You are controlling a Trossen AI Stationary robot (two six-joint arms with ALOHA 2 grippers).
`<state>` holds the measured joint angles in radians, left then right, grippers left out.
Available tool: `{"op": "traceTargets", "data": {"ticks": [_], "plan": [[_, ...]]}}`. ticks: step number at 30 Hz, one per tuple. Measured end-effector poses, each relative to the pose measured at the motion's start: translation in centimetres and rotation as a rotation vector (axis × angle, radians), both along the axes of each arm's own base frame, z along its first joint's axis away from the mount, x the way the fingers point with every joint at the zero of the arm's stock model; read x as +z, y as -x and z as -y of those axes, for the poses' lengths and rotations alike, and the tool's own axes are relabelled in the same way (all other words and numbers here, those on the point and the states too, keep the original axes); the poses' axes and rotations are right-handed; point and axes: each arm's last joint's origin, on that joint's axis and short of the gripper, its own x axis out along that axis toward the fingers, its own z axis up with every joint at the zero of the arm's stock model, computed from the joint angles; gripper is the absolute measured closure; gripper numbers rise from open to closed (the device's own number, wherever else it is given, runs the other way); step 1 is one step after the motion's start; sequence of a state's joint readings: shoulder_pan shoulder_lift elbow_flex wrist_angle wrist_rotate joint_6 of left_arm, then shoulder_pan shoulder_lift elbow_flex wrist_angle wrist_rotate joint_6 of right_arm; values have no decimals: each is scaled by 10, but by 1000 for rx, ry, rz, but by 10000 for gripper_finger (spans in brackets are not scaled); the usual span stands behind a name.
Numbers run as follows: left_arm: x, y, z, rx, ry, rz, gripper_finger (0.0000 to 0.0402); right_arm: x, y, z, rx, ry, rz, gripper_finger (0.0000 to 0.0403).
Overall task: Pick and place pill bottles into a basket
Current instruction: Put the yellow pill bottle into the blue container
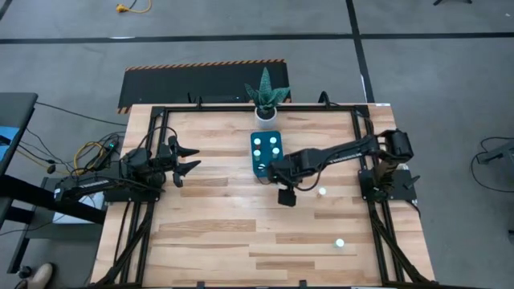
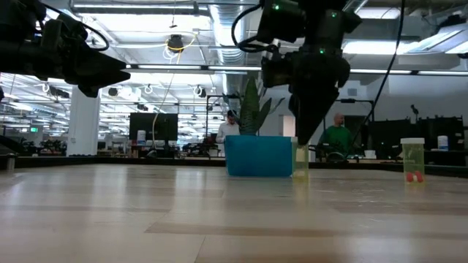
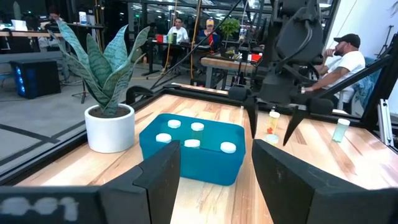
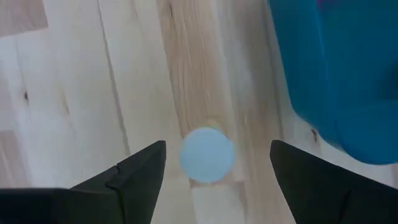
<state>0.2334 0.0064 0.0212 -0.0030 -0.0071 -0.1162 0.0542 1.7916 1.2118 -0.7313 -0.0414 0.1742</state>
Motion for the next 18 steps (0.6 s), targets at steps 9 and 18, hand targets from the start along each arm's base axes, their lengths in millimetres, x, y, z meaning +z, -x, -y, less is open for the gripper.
{"op": "traceTargets", "data": {"ticks": [9, 18], "plan": [[0, 0, 0, 1, 0, 0, 214, -5, -5, 1, 8, -32, 13, 185], [0, 0, 0, 1, 0, 0, 214, 11, -14, 9, -14, -38, 64, 332]]}}
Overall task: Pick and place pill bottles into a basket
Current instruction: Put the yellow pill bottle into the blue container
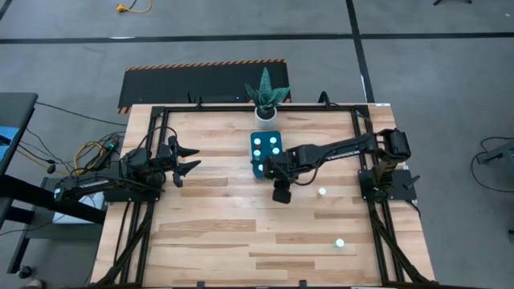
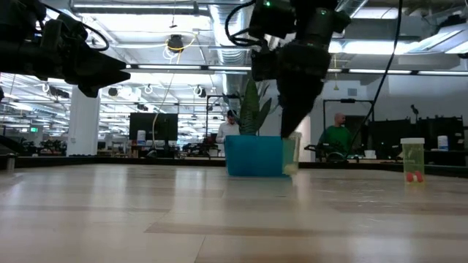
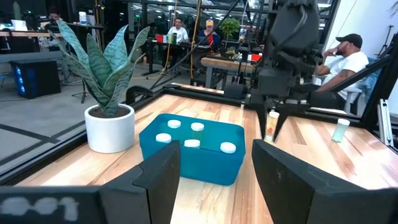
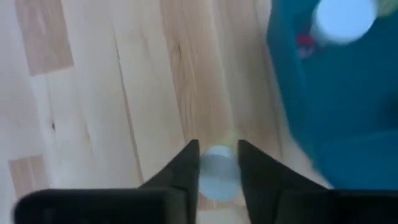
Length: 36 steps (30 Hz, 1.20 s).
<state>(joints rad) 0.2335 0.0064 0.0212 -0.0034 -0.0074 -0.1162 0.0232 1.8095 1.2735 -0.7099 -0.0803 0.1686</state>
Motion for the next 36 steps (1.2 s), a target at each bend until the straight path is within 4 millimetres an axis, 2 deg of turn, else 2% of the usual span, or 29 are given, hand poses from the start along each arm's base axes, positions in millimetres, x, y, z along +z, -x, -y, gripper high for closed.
{"op": "traceTargets", "data": {"ticks": [4, 12, 15, 17, 23, 27, 31, 36], "plan": [[0, 0, 0, 0, 0, 0, 214, 23, -7, 3, 38, 16, 14, 354], [0, 0, 0, 0, 0, 0, 214, 100, -23, 20, 114, 75, 159, 399], [0, 0, 0, 0, 0, 0, 214, 123, -22, 28, 103, 99, 184, 399], [0, 0, 0, 0, 0, 0, 214, 131, -17, 36, 83, 117, 155, 399], [0, 0, 0, 0, 0, 0, 214, 133, 7, 66, 5, 130, -19, 400], [0, 0, 0, 0, 0, 0, 214, 125, 23, 93, -199, 146, -161, 402], [0, 0, 0, 0, 0, 0, 214, 100, 46, 127, -453, 114, -279, 397], [0, 0, 0, 0, 0, 0, 214, 73, 94, 148, -713, 60, -264, 385]]}}
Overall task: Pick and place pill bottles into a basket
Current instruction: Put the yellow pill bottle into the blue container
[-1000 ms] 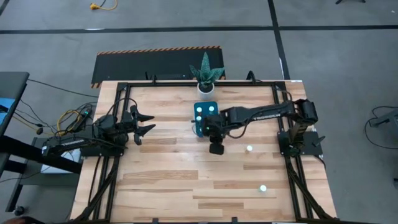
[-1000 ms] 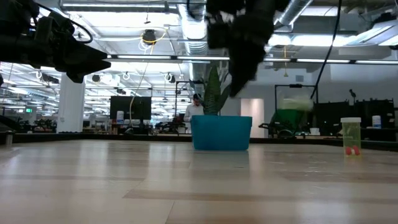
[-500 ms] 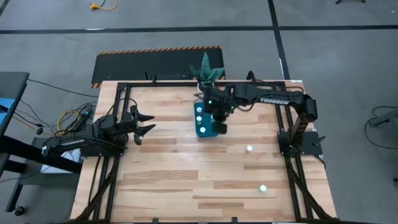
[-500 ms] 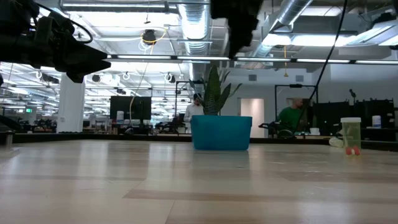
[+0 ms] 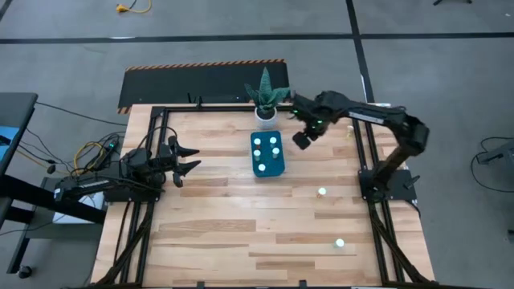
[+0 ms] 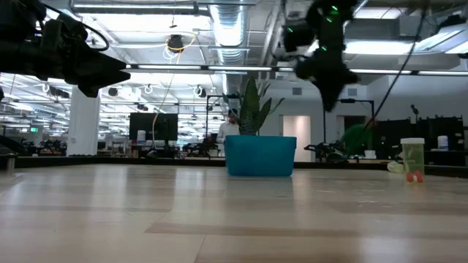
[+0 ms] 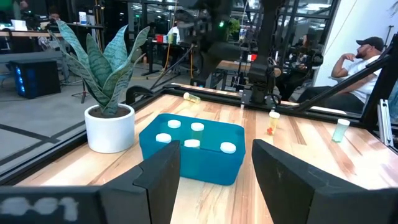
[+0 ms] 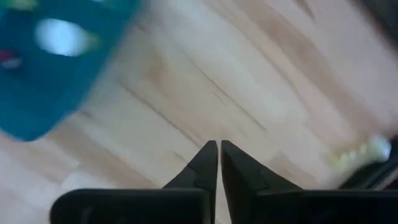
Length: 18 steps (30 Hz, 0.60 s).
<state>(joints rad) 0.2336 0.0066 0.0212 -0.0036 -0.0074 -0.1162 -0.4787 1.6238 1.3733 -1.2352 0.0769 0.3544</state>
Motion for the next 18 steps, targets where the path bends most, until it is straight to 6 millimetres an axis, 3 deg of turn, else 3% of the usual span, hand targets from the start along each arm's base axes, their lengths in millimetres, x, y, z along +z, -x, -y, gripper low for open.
{"op": "traceTargets", "data": {"ticks": [4, 9, 13, 18], "plan": [[0, 0, 0, -1, 0, 0, 214, -7, 44, 5, -219, 19, 66, 354], [0, 0, 0, -1, 0, 0, 214, -14, 86, 6, -410, 26, 84, 285], [0, 0, 0, 0, 0, 0, 214, -28, 111, 14, -526, 10, 46, 212], [0, 0, 0, -1, 0, 0, 214, -48, 128, 35, -652, 2, -4, 128]]}}
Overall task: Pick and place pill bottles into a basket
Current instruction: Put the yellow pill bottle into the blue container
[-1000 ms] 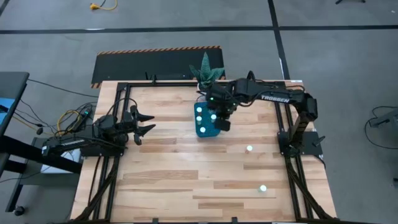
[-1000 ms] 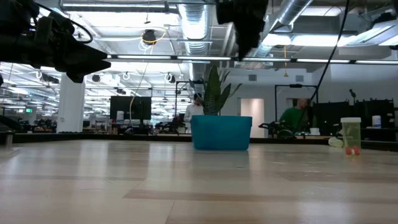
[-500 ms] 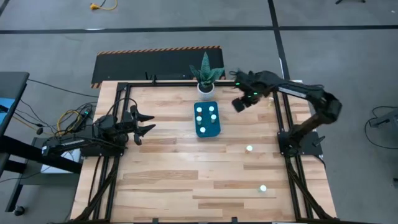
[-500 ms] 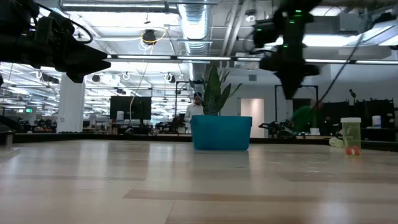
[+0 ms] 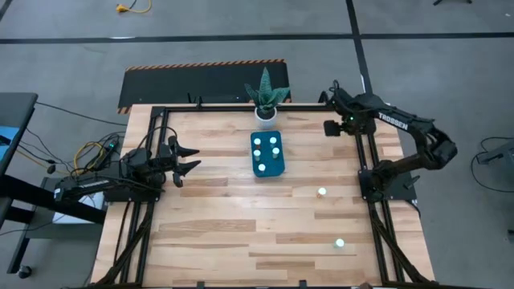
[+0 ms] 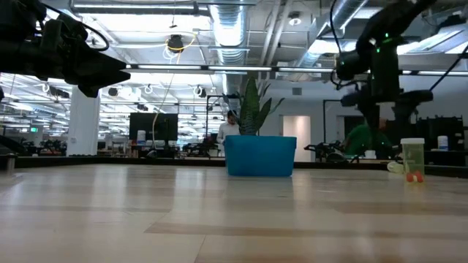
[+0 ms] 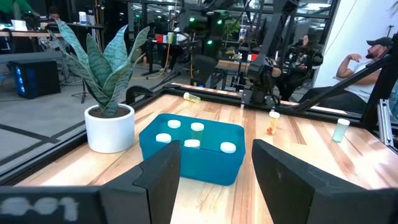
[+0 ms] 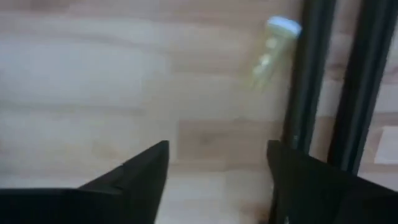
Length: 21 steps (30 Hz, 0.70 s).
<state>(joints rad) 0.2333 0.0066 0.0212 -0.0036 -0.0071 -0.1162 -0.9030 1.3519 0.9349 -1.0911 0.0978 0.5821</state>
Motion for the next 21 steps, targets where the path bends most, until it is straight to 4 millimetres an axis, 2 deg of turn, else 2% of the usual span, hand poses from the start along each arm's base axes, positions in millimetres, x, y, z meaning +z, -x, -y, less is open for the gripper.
{"op": "traceTargets", "data": {"ticks": [4, 8, 13, 18, 21], "plan": [[0, 0, 0, 0, 0, 0, 214, -15, 2, 18, -104, 49, 28, 89], [0, 0, 0, 0, 0, 0, 214, -24, -4, 27, -209, 124, -1, 73], [0, 0, 0, 0, 0, 0, 214, -36, -13, 29, -279, 180, -99, 79], [0, 0, 0, 0, 0, 0, 214, -46, -16, 20, -425, 213, -237, 98], [0, 0, 0, 0, 0, 0, 214, -53, -20, 19, -467, 206, -259, 105]]}}
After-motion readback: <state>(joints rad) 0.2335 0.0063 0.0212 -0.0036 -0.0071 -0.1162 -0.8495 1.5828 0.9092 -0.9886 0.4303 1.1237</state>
